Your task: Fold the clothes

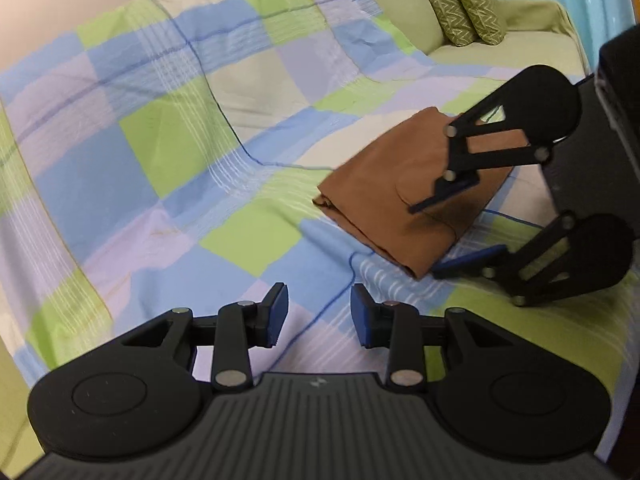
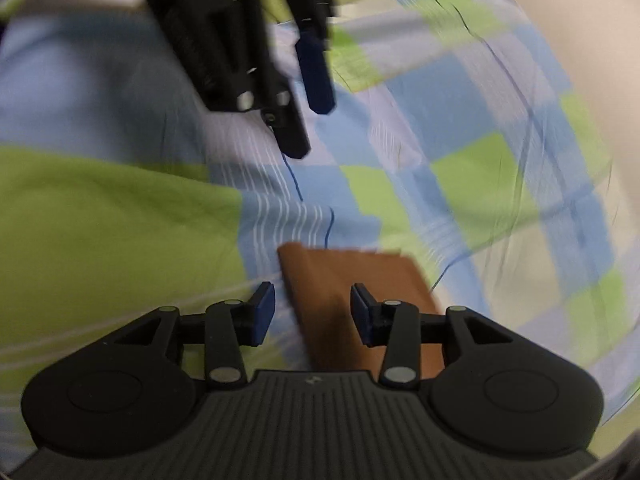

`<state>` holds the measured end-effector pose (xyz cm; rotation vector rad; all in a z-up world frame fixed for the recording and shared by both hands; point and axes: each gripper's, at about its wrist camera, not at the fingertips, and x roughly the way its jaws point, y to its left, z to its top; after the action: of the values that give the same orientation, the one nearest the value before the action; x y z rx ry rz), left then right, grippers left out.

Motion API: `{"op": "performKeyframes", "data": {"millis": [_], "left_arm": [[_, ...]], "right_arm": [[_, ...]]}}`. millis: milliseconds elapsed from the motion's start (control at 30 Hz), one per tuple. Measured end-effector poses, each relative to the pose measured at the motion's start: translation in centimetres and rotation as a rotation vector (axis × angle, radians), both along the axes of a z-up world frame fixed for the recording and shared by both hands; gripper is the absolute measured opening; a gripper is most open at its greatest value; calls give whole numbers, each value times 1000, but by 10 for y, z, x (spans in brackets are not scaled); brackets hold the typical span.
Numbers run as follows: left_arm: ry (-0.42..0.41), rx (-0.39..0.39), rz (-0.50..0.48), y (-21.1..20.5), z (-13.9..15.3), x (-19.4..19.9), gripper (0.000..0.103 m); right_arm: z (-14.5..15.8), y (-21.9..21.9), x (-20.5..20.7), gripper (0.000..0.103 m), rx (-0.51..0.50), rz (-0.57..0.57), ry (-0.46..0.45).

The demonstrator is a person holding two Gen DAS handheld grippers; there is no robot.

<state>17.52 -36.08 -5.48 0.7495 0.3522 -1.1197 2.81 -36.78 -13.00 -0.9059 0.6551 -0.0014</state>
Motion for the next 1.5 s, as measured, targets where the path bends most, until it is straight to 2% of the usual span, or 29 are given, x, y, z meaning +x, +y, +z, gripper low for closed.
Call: {"op": "performKeyframes", "data": {"millis": [100, 133, 167, 267, 367, 500, 800, 933, 1000, 1233, 1333, 1500], "left_arm": [[7, 21, 6, -2, -4, 5, 41], [11, 24, 8, -2, -5, 6, 41], [15, 27, 9, -2, -5, 6, 41], [16, 39, 11, -1, -5, 5, 41], [1, 65, 3, -1, -6, 0, 42], [-67, 117, -40, -6, -7, -15, 50], [-209, 194, -247, -20, -13, -63, 54], [-317, 212, -393, -19, -21, -90, 56], [-352, 210, -441, -19, -27, -99, 56], [-467, 229, -628, -9, -43, -125, 57], [-504, 243, -667, -9, -51, -134, 57], [-529, 249, -705, -15, -55, -143, 57]], "right_arm": [[0, -1, 11, 32, -38, -7, 8], [-1, -1, 12, 26, -45, -3, 12], [-1, -1, 14, 15, -51, 0, 16], [-1, -2, 15, 5, -40, 14, 32], [7, -1, 8, 4, 15, 19, 20], [33, -3, -19, 4, 137, 56, 14], [64, -28, -73, 4, 383, 117, 59], [71, -46, -95, 4, 478, 116, 56], [73, -56, -114, 4, 525, 121, 61], [72, -76, -142, 4, 636, 76, 57], [75, -87, -147, 4, 710, 54, 36], [77, -99, -150, 4, 767, 34, 19]]}}
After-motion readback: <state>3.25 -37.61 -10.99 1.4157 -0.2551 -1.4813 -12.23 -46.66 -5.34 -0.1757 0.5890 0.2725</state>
